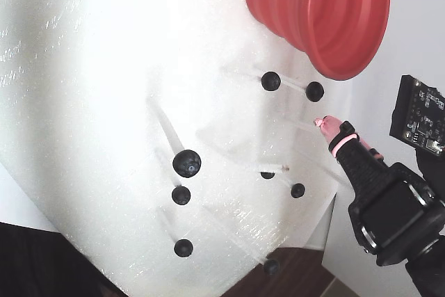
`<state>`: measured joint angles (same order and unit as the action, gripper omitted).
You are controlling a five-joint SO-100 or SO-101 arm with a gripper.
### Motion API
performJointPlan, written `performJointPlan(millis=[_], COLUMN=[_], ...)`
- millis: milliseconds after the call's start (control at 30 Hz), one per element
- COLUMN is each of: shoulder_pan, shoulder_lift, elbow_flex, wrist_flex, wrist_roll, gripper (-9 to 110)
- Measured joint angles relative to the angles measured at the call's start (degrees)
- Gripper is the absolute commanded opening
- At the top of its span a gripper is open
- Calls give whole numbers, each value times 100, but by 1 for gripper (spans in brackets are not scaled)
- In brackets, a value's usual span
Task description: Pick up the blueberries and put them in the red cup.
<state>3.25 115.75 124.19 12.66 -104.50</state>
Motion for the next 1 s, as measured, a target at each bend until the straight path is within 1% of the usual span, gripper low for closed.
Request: performJointPlan(millis=[533, 1000], shoulder_pan=[-132, -237], shoulder_lift=[-9, -650], elbow_flex=[-448, -686], wrist_flex=[-220, -791], wrist_roll=[0, -176], gripper=[13, 13])
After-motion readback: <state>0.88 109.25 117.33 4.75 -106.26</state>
